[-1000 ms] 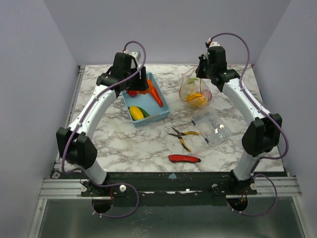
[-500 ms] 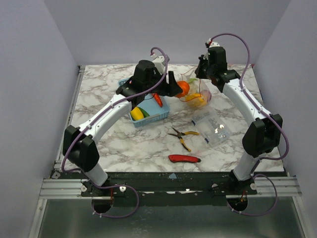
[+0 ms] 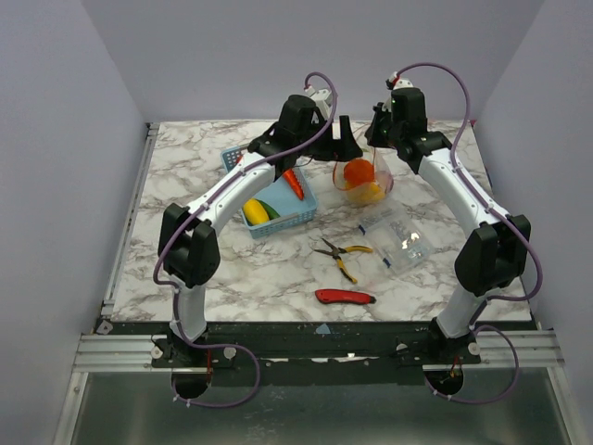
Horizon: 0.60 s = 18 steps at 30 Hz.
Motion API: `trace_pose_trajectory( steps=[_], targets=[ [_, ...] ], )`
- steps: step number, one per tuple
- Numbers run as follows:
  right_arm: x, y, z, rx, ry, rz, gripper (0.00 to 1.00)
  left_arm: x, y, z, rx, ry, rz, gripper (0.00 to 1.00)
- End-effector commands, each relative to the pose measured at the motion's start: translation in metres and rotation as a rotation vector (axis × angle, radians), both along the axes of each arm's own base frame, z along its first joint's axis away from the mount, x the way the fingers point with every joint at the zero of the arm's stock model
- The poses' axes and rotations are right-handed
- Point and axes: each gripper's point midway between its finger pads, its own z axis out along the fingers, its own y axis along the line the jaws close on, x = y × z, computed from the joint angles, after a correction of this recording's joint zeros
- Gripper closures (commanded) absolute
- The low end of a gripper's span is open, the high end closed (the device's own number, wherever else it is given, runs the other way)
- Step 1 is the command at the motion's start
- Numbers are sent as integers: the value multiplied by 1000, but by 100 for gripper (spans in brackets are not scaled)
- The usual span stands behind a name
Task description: Place the food in the zip-top bag and seal the zipper
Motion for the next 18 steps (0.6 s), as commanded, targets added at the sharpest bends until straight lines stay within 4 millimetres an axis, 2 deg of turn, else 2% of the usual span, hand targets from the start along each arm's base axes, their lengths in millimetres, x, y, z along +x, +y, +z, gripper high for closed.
trace_pose_trajectory(
  steps=[1, 5, 9, 14, 18],
  targets=[
    [-2, 4, 30, 46, -77, 18, 99, -6, 2, 6, 11, -7, -9, 13],
    [-1, 4, 29, 49, -75, 17, 99, -14, 10, 10, 12, -21, -11, 12],
    [-1, 4, 27, 49, -71, 17, 99, -25, 27, 10, 33, -38, 3, 13],
    [-1, 4, 27, 50, -71, 16, 99, -39, 63, -1, 64, -36, 56, 13],
    [-1, 5, 25, 50, -65, 16, 99, -48, 97, -17, 100, -24, 113, 13]
  ],
)
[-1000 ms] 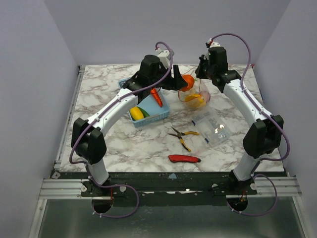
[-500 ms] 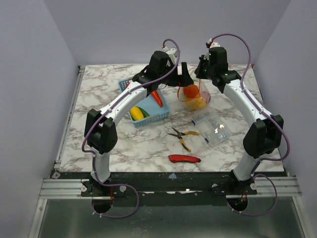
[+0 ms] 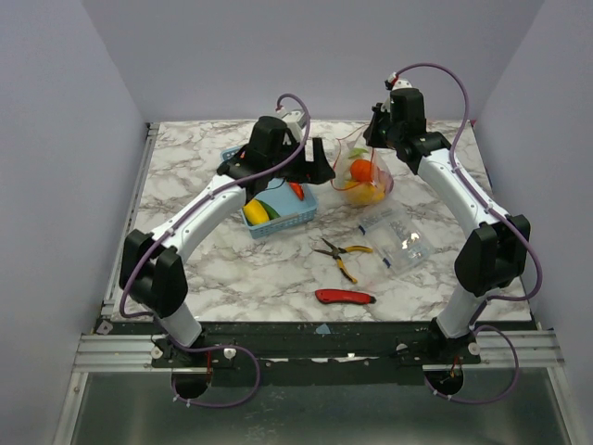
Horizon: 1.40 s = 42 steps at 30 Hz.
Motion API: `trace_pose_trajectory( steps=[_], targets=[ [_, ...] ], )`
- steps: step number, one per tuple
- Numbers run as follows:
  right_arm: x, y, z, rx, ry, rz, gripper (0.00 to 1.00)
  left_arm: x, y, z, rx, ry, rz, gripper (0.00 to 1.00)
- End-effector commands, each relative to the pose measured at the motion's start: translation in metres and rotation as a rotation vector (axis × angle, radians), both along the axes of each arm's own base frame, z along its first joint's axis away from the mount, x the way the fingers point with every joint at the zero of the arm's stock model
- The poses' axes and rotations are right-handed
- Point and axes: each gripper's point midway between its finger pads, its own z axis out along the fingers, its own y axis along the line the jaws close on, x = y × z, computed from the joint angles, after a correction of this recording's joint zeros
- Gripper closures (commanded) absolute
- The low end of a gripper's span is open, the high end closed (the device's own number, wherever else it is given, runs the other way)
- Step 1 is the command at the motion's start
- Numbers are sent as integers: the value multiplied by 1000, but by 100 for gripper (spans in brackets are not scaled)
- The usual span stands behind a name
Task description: Place the food in the zip-top bag and seal the zipper
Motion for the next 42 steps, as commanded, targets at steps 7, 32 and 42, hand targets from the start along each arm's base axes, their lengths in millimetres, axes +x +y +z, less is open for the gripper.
trace_pose_trajectory(
  steps=[7, 32, 42],
  targets=[
    [-1, 7, 23, 50, -60, 34, 99, -8, 88, -32, 177, -7, 203, 15],
    [-1, 5, 15, 30, -42, 26, 99, 100, 87, -147, -322, 504, 769, 37],
    [0, 5, 12, 32, -37, 26, 99, 97, 81, -181, -293, 579, 806, 32]
  ],
)
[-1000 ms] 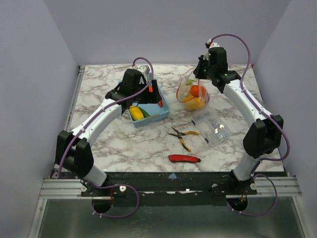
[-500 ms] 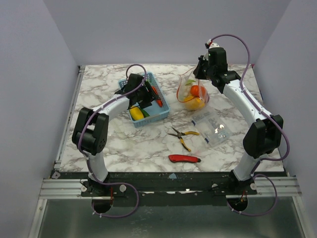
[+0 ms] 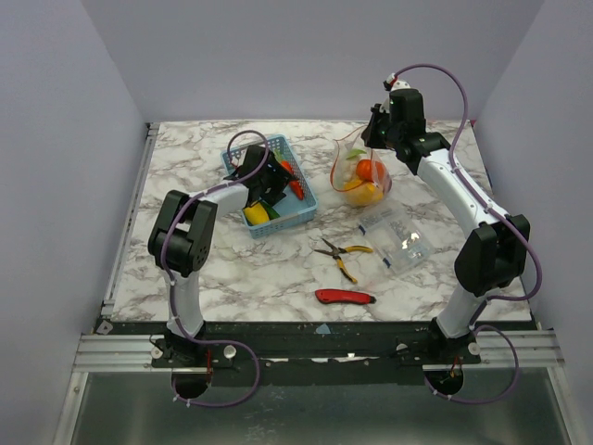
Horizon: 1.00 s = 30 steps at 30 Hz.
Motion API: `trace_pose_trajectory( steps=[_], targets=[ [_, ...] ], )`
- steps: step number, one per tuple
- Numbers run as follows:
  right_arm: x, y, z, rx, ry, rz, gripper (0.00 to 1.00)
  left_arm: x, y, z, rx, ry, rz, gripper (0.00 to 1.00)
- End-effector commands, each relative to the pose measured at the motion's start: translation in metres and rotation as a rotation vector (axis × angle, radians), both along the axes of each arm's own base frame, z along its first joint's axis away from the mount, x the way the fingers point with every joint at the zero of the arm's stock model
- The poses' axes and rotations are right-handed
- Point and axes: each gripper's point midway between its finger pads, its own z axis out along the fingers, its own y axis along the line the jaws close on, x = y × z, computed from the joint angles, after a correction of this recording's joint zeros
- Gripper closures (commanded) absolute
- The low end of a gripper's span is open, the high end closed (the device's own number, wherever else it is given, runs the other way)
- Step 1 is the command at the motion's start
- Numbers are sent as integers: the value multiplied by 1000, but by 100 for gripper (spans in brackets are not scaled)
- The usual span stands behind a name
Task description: Place the food in the zip-top bag and seal the zipper
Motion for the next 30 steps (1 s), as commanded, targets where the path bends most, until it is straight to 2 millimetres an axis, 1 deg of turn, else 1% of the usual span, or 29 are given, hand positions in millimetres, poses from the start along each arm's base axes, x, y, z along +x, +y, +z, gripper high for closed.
trace_pose_trajectory(
  steps=[1, 4, 6, 7, 11, 13, 15, 19, 21, 24, 26, 27, 28, 30],
  targets=[
    [2, 2, 14, 17, -45, 9, 99, 0, -1, -5, -7, 9, 28, 32],
    [2, 3, 12, 19, -41, 14, 99, -12, 4, -10, 8, 27, 30, 32],
    [2, 3, 12, 20, -40, 13, 99, -21, 12, -12, 22, 33, 31, 31],
    [2, 3, 13, 22, -43, 14, 99, -27, 16, -16, 29, 45, 30, 31],
    [1, 3, 15, 25, -47, 15, 99, -51, 41, -28, 82, 91, 28, 30],
    [1, 3, 15, 28, -47, 17, 99, -61, 55, -31, 107, 107, 31, 29],
    [1, 4, 16, 31, -48, 19, 99, -68, 65, -30, 136, 93, 18, 29],
    [2, 6, 14, 38, -45, 24, 99, -66, 68, -21, 249, 61, -107, 29],
    [2, 6, 14, 39, -44, 25, 99, -63, 63, -18, 254, 45, -152, 30],
    [2, 7, 14, 40, -42, 26, 99, -56, 58, -18, 239, 26, -164, 31],
    [2, 6, 13, 38, -40, 24, 99, -49, 58, -19, 245, 24, -157, 34],
    [2, 6, 14, 38, -41, 24, 99, -45, 55, -19, 240, 22, -163, 35],
    [1, 6, 14, 36, -42, 23, 99, -43, 52, -19, 234, 18, -172, 40],
    [1, 5, 14, 34, -42, 22, 99, -39, 45, -18, 234, 12, -187, 42]
  ],
)
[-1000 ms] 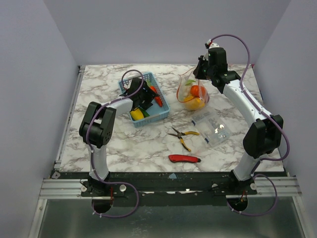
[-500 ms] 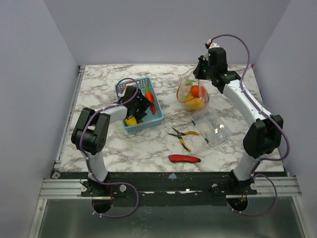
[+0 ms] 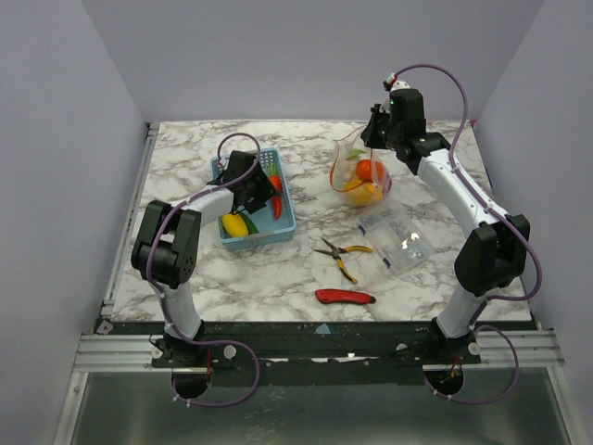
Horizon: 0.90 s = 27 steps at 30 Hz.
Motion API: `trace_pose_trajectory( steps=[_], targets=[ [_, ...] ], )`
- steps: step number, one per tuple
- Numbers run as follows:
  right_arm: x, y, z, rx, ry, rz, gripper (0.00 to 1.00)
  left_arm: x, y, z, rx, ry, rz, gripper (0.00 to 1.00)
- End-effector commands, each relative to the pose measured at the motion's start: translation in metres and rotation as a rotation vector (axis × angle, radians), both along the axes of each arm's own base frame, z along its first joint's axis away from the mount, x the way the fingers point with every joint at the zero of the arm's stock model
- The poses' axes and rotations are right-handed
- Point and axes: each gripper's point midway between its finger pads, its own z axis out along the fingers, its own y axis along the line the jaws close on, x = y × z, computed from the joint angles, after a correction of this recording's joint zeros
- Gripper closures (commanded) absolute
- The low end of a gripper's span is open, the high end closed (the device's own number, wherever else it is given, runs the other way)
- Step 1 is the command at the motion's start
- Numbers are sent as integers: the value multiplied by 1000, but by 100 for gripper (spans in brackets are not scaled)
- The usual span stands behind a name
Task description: Place the food in the zip-top bag and seal the zipper
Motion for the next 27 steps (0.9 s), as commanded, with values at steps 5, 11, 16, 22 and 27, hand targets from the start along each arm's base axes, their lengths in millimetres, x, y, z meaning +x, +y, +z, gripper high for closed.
trace_pose_trajectory(
  steps=[5, 11, 16, 22, 27],
  targets=[
    [2, 3, 11, 27, -38, 10, 99, 0, -13, -13, 122, 61, -60, 48],
    [3, 4, 11, 32, -38, 14, 99, -10, -7, -28, 260, 132, -63, 52],
    [2, 4, 14, 32, -42, 14, 99, -9, 0, -30, 346, 191, -70, 58],
    [1, 4, 16, 34, -47, 13, 99, -7, 1, -29, 370, 194, -101, 80],
    [1, 5, 18, 39, -52, 18, 99, -6, 3, -3, 388, 115, -149, 94]
  ],
)
